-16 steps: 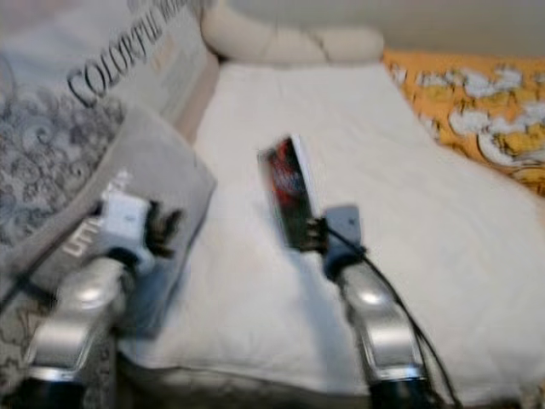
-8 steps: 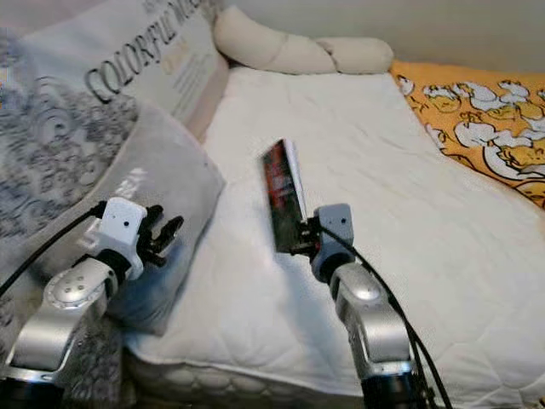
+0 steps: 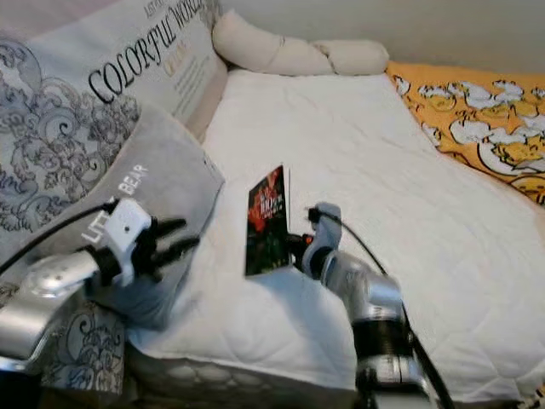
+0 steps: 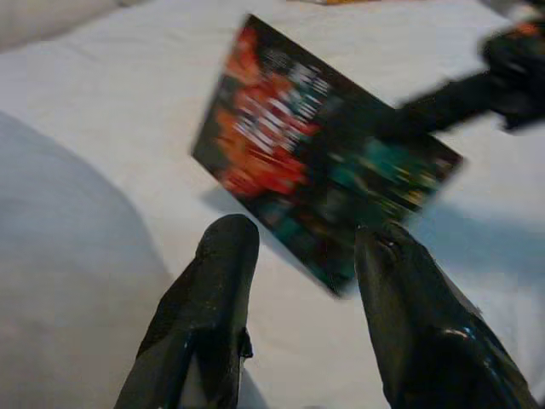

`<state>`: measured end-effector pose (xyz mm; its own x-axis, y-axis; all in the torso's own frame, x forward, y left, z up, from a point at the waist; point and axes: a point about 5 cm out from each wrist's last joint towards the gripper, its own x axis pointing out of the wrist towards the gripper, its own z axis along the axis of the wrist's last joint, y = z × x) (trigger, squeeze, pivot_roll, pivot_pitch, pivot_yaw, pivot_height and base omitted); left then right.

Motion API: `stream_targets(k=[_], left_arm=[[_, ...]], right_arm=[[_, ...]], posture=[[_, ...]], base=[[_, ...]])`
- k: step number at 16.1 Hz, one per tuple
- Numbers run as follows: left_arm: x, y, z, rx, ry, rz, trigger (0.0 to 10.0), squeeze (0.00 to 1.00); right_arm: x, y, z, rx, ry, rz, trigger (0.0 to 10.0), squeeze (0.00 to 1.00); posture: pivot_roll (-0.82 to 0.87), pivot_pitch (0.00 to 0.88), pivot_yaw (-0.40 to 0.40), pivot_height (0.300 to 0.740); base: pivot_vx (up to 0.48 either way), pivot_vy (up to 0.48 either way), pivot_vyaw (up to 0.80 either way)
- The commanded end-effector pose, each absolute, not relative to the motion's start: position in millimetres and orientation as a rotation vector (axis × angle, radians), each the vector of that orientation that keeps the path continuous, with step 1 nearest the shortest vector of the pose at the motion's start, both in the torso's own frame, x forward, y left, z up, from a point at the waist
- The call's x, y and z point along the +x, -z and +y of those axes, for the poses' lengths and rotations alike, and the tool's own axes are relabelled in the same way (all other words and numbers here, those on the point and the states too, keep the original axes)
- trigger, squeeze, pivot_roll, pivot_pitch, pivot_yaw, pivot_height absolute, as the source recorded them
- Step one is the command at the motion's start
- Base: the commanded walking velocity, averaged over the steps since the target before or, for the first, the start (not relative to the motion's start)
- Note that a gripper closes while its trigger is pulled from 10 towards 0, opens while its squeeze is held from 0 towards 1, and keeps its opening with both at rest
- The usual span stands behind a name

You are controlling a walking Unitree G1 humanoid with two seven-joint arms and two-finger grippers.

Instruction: Clean up the room

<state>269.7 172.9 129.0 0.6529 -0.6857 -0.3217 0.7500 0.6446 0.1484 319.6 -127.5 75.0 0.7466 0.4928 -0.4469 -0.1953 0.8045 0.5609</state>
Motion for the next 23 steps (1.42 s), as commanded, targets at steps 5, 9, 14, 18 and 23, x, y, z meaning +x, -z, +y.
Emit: stream_targets(k=[5,9,14,18,23], left_arm=[[269,-124,175,0.415,1.019,0.383,10.0,0.0],[270,-117,176,0.435,0.993,0.426,10.0,0.0],[269,-111,168,0.416,0.941,0.404,10.0,0.0],[264,-106,164,0.32,0.818,0.361,10.0,0.0],[265,-107,168,0.159,0.463,0.256,10.0,0.0]], right_arm=[[329,-53,-123,0.758,-0.398,0.726,10.0,0.0],[317,-24,-135,0.65,-0.248,0.813,10.0,1.0],[295,4,-164,0.614,-0.093,0.872,10.0,1.0],[298,-6,-175,0.669,-0.203,0.723,10.0,1.0],[295,-44,-196,0.387,-0.2,0.383,10.0,1.0]], posture=[[-0.01,0.0,0.012,0.74],[0.0,0.0,0.006,0.74],[0.0,0.0,0.005,0.74],[0.0,0.0,0.005,0.74],[0.0,0.0,-0.01,0.74]], base=[[0.0,0.0,0.0],[0.0,0.0,0.0],[0.0,0.0,0.0],[0.0,0.0,0.0],[0.0,0.0,0.0]])
